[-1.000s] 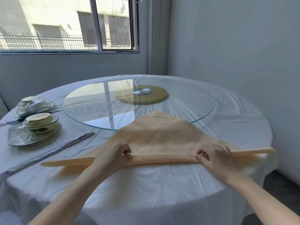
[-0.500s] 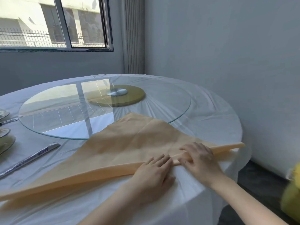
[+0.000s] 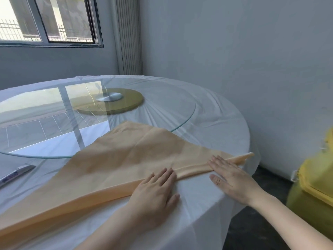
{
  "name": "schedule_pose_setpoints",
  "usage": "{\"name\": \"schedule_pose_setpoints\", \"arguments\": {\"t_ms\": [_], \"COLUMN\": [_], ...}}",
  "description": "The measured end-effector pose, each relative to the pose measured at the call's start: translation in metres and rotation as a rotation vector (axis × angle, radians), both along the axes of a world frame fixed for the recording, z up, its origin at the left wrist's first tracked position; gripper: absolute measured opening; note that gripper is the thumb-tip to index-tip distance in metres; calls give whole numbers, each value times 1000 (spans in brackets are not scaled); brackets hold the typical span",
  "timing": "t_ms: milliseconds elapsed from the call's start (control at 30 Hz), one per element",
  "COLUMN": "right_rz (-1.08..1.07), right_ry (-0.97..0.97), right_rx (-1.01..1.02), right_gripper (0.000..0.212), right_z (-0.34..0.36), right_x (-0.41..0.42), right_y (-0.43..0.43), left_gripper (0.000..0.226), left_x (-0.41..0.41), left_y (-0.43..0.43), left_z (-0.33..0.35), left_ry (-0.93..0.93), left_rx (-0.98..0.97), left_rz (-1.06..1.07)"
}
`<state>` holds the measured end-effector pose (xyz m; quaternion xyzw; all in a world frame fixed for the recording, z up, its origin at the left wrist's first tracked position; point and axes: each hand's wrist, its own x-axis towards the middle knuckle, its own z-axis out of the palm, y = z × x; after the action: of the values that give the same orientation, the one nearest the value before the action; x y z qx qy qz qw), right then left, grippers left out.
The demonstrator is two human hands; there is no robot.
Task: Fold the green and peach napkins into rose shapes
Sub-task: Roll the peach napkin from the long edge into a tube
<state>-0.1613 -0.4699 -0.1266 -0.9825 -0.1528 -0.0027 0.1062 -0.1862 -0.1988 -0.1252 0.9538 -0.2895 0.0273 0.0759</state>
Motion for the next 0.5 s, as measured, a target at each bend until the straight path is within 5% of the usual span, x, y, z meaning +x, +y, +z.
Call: {"name": "schedule_pose_setpoints", "arguments": {"t_ms": [233,500], "right_rz": [18,-16], "right_ry": [10,50], "right_rx": [-42,-49], "right_gripper": [73,68], "right_z": [6,9], "right_x": [8,8], "right_y": [-26,-28], "left_gripper": [99,97], "left_x": [2,-1], "left_y": [-1,-1], "left_z": [0,4], "left_ry": [-5,13], "left_rx": [2,6], "left_rz": [-3,3]}}
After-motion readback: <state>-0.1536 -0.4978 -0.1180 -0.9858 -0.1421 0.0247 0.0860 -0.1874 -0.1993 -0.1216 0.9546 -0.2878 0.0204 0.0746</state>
